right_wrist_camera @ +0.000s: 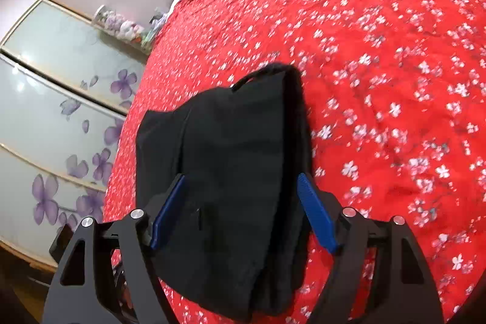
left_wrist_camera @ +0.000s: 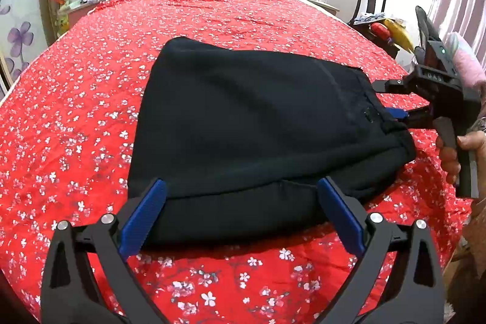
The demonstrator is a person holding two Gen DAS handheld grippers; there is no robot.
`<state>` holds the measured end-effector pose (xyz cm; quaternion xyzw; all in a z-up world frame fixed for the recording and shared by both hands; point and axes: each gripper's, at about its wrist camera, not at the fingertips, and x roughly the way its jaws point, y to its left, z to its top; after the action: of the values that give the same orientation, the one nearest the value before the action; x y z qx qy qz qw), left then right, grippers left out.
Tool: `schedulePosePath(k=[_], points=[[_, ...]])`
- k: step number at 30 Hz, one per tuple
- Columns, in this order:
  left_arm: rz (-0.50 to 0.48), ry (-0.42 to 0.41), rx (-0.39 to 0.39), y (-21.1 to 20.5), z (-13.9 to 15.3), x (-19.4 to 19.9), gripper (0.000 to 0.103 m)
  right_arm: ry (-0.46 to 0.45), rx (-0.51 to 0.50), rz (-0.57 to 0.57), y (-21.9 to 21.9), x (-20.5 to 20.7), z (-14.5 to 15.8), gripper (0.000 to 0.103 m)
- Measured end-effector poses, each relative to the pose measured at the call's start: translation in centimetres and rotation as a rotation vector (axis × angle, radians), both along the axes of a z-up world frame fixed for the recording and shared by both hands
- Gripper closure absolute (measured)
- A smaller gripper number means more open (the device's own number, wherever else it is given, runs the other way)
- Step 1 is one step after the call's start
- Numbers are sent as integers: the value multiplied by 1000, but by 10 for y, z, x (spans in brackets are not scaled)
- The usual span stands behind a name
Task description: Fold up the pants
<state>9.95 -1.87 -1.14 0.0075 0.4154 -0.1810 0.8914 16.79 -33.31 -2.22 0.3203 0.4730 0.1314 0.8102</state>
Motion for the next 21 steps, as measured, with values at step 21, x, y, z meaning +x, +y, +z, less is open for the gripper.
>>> schedulePosePath(k=[21], points=[[26,1,-7,7,-7,-11,2,-4,-33,77,22,0,-9,25]])
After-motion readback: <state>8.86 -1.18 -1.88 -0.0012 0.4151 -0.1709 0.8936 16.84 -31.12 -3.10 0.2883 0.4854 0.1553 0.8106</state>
